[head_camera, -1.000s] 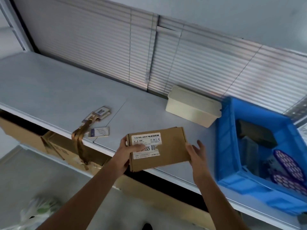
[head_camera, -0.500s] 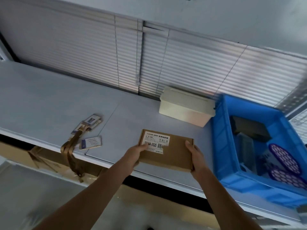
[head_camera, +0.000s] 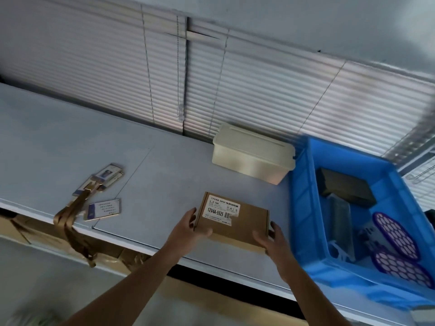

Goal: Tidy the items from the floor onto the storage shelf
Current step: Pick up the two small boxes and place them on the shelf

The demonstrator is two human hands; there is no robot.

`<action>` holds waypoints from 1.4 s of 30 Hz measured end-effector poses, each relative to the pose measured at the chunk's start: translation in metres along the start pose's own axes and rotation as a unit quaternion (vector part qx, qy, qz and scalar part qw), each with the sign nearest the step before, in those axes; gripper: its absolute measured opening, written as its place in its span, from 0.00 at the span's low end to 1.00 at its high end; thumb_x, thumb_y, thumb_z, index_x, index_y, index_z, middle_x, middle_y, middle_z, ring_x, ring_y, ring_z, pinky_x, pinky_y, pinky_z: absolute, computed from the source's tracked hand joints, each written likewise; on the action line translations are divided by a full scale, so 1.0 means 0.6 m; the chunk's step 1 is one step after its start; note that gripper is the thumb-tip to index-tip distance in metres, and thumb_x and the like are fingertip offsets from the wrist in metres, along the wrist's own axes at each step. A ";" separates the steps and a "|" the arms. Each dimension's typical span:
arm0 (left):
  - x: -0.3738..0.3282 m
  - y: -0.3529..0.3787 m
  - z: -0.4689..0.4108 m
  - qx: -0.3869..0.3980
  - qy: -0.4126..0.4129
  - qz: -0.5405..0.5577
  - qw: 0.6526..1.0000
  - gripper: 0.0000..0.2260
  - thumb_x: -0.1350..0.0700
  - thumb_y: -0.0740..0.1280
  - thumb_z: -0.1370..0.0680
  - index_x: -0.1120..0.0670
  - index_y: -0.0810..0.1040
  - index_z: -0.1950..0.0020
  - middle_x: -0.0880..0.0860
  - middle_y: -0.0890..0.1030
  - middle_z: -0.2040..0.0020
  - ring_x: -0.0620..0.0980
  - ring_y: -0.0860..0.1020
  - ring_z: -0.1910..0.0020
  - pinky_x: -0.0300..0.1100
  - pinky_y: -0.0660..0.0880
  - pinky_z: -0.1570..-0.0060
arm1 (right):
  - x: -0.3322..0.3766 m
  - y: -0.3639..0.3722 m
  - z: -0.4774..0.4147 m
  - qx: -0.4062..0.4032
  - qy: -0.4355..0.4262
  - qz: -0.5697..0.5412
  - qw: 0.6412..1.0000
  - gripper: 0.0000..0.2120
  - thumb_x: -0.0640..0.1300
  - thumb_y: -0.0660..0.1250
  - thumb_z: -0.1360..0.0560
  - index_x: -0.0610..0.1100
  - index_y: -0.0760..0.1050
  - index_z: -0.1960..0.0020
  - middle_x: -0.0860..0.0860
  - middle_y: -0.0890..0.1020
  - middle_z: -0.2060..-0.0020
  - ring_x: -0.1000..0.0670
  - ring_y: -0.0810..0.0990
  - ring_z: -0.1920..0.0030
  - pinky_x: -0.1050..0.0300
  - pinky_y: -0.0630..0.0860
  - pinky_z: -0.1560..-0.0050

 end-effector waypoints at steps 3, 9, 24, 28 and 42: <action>0.019 0.010 0.007 -0.008 0.024 0.005 1.000 0.33 0.46 0.71 0.34 0.47 0.70 0.29 0.45 0.82 0.39 0.41 0.80 0.42 0.49 0.74 0.35 | -0.033 0.019 0.023 0.042 -0.067 0.119 0.990 0.55 0.55 0.77 0.35 0.50 0.45 0.21 0.51 0.75 0.35 0.53 0.79 0.43 0.55 0.74 0.42; -0.037 0.027 -0.063 -0.023 0.024 0.016 0.999 0.27 0.42 0.63 0.34 0.43 0.75 0.35 0.45 0.82 0.42 0.48 0.79 0.41 0.51 0.73 0.36 | 0.012 0.019 -0.041 -0.078 -0.087 0.125 0.985 0.32 0.49 0.70 0.24 0.48 0.59 0.26 0.47 0.80 0.43 0.46 0.80 0.50 0.45 0.78 0.47; -0.135 0.057 -0.230 -0.060 0.008 -0.001 0.998 0.28 0.47 0.62 0.21 0.52 0.62 0.23 0.55 0.72 0.28 0.57 0.72 0.31 0.48 0.68 0.35 | 0.092 -0.004 -0.226 -0.084 -0.041 0.111 0.989 0.26 0.43 0.73 0.33 0.40 0.72 0.37 0.46 0.83 0.46 0.44 0.82 0.50 0.57 0.75 0.60; -0.092 0.016 -0.196 -0.081 -0.014 -0.001 0.997 0.27 0.49 0.65 0.23 0.53 0.65 0.24 0.55 0.73 0.28 0.55 0.73 0.31 0.45 0.69 0.34 | 0.052 -0.007 -0.190 -0.087 0.051 0.091 0.991 0.22 0.40 0.69 0.26 0.39 0.68 0.34 0.42 0.79 0.50 0.42 0.78 0.50 0.48 0.74 0.52; 0.490 -0.381 0.319 -0.286 -0.245 0.138 0.916 0.06 0.59 0.68 0.26 0.51 0.81 0.51 0.54 0.84 0.56 0.52 0.81 0.62 0.48 0.79 0.51 | -0.066 0.550 0.180 0.306 -0.083 0.369 0.874 0.04 0.48 0.66 0.22 0.51 0.80 0.52 0.51 0.85 0.59 0.50 0.83 0.56 0.51 0.78 0.52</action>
Point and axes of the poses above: each hand's wrist, its own z-axis away from the middle knuckle, its own y-axis out of the palm, x = y × z, the point moved 4 cm from there along -z, towards the middle knuckle
